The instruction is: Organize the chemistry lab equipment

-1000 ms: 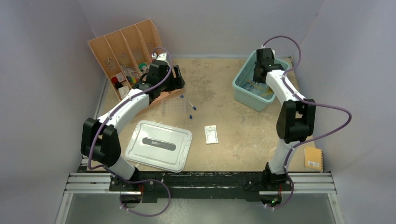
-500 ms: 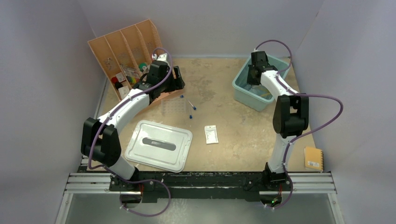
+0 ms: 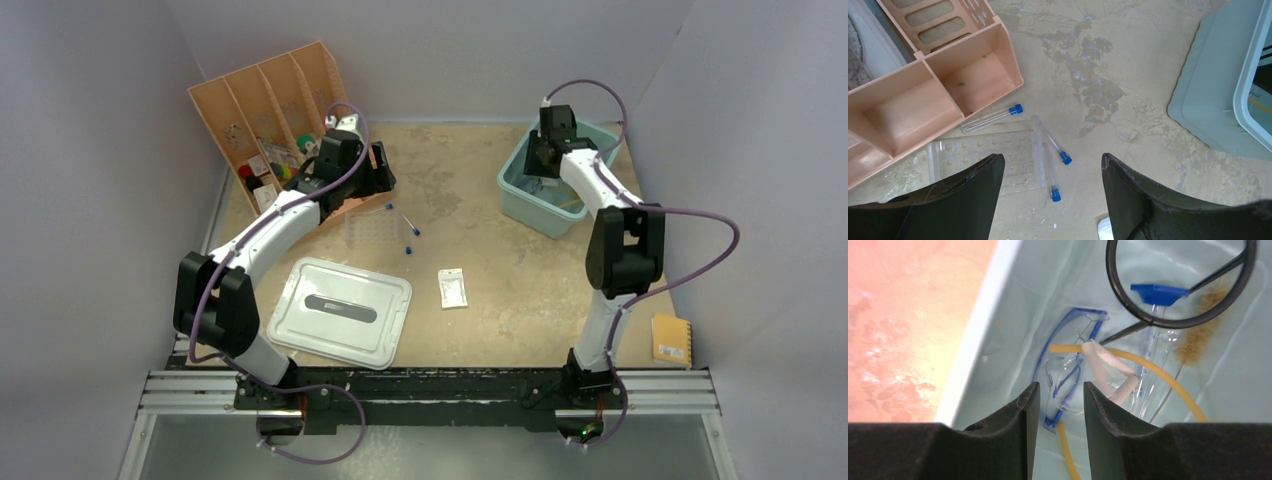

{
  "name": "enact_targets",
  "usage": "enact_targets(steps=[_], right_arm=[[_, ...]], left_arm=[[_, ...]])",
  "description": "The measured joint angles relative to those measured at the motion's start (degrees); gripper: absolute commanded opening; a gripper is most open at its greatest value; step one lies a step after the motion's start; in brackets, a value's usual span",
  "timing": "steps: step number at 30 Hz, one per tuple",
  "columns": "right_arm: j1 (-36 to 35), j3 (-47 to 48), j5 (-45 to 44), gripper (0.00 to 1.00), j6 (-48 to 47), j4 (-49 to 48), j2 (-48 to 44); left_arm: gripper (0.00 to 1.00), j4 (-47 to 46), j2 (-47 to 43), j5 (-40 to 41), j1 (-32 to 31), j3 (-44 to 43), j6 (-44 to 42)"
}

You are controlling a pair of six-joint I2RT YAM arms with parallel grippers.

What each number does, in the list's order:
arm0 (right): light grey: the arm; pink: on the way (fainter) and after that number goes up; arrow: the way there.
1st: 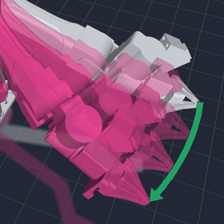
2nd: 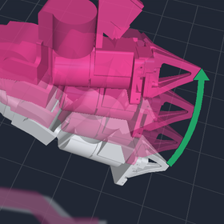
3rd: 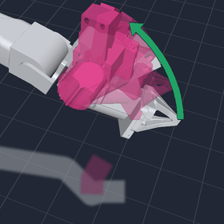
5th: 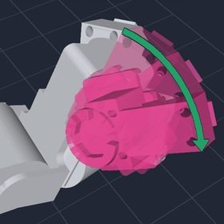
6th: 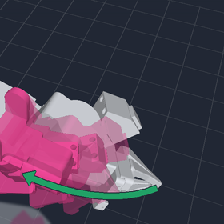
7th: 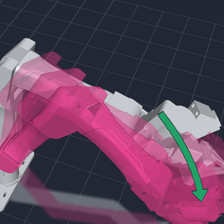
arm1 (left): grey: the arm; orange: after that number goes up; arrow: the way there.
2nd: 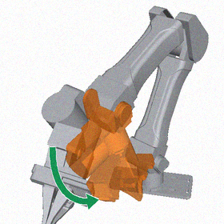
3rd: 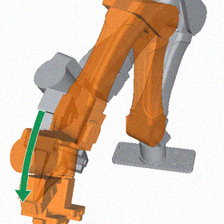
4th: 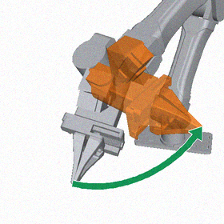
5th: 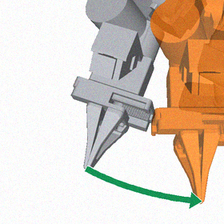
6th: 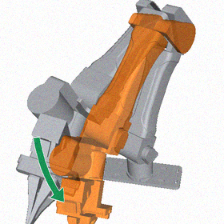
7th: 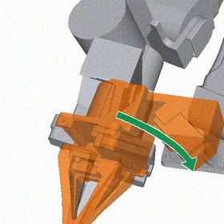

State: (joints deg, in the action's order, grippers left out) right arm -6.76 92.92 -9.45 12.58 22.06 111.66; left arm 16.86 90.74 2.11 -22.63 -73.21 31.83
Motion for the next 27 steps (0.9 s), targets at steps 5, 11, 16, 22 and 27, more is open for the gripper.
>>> enact_targets(steps=[5,11,16,22,27], right_arm=[[-0.48,1.33,0.24,0.48,-0.04,0.13,-3.5],[-2.73,0.79,3.67,0.59,-0.39,-0.85,-10.27],[-9.84,-3.32,4.26,0.67,-1.31,-2.73,-15.1],[-20.11,-10.6,4.22,0.75,-0.76,-2.99,-16.92],[-25.97,-15.37,4.98,0.78,2.78,0.22,-16.48]], left_arm=[[0.71,-0.09,0.0,-0.35,0.0,0.0,0.0],[0.71,-0.24,-0.52,0.44,0.0,0.39,0.04],[0.7,-0.87,-1.9,1.57,0.0,2.03,0.68],[0.7,-1.36,-5.03,3.41,0.0,5.62,2.99],[0.75,-1.29,-9.86,4.61,0.0,8.85,5.6]])
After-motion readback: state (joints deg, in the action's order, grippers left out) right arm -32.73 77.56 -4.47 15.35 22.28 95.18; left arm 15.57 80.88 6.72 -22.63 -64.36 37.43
